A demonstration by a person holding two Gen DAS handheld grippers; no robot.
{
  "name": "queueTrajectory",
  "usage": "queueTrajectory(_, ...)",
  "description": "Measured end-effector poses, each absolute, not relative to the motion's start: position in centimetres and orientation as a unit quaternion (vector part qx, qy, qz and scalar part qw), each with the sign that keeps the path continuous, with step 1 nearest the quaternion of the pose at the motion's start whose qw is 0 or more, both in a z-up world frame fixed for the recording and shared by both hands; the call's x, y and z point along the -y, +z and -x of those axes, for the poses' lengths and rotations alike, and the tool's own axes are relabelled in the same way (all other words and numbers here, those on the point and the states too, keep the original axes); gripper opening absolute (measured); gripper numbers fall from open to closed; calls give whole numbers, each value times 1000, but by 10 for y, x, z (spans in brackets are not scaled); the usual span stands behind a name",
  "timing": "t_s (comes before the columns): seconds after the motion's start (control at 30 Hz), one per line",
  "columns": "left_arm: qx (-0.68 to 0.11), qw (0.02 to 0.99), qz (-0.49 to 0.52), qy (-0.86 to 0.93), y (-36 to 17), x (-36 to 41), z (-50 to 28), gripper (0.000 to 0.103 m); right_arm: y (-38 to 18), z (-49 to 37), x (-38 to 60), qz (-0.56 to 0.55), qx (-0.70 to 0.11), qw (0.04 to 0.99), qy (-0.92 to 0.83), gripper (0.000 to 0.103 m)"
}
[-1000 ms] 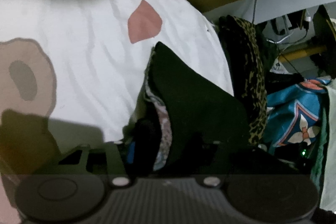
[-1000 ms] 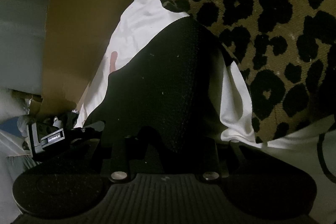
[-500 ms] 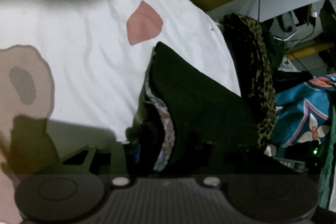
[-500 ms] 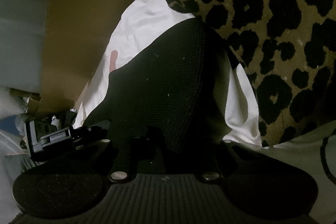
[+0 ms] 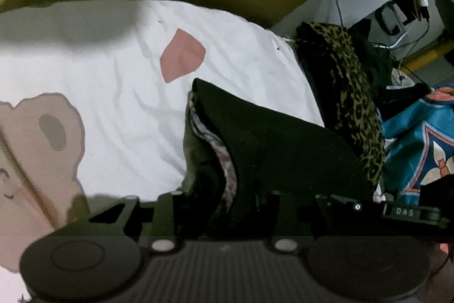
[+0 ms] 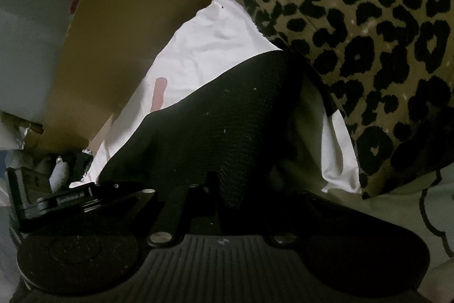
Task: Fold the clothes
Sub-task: 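Hold the folded black garment with both tools beside the leopard pillow, then raise the black garment with both tools and carry it past the pillow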
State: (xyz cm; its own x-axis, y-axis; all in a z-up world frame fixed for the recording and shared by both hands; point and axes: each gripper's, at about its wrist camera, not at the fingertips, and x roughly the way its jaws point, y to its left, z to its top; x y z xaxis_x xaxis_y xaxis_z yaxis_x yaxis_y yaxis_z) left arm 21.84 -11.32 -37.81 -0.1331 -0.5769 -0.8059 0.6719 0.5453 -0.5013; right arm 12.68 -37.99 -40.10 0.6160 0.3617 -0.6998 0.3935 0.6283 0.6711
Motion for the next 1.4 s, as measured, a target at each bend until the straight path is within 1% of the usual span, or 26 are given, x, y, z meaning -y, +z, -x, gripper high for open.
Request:
queueTrajectory(0.27, -564, 680, -46, -467, -350, 104, -205, 34, -383, -127, 369, -412, -427, 805, -3, 8)
queueTrajectory(0.4, -566, 686, -43, -456, -337, 99, -202, 34, -374, -131, 368, -412, -427, 805, 3, 8)
queueTrajectory(0.73, -560, 705, -49, -433, -284, 95, -187, 33, -325, -137, 356, -394, -411, 822, 27, 7)
queueTrajectory(1.0, -534, 724, -49, -433, -218, 91, -173, 32, -271, -135, 358, -382, -388, 838, 39, 7)
queueTrajectory(1.4, -498, 747, -46, -438, -112, 86, -150, 32, -170, -119, 363, -349, -351, 867, 54, 7)
